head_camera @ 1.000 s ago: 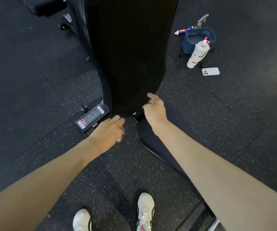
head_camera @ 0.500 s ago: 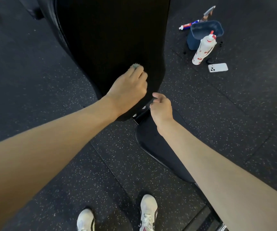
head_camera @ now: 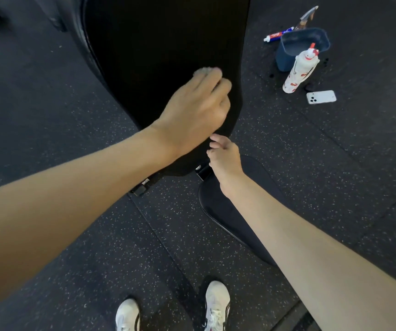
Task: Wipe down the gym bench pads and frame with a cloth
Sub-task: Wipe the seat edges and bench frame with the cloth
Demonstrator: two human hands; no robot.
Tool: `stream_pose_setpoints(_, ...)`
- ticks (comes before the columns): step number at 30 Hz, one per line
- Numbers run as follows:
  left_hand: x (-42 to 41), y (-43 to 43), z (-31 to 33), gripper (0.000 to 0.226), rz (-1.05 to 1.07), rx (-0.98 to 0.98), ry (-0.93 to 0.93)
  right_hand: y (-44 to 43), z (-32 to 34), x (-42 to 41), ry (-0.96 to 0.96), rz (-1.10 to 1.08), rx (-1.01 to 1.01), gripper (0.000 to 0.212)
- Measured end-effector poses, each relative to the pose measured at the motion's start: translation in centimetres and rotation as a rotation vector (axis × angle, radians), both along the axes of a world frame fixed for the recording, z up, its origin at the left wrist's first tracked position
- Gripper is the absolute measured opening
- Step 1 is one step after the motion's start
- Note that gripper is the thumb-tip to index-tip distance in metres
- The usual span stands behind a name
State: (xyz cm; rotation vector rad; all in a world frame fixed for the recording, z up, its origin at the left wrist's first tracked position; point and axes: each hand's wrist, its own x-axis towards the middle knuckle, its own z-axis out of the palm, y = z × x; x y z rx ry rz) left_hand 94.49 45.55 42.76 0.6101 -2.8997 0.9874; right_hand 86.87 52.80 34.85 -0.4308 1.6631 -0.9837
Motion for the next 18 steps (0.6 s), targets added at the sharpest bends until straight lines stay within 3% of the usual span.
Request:
stream_pose_setpoints(6, 3.8, 0.6, -1.2, 0.027, 0.029, -0.034, -0.186, -1.2, 1.4, 2.0, -0.109, 0.071, -0.08, 0.063)
stream_pose_setpoints(12, 6.5, 4.3, -1.0, 0.016, 0.22, 0.134, -0.286, -0.3, 1.3, 0.8, -0.106, 0.127, -0.06, 0.057)
stream_pose_setpoints(15, 5.4, 4.3, 0.0, 0.009, 0.145, 0.105, -0.129, 0.7, 0.5, 0.1, -0.09, 0.093, -0.023, 0.052)
stream_pose_setpoints(18, 1.7, 2.5, 1.0, 0.035, 0.022, -0.027, -0.009, 1.4, 0.2, 0.2, -0.083, 0.059, 0.024, 0.048)
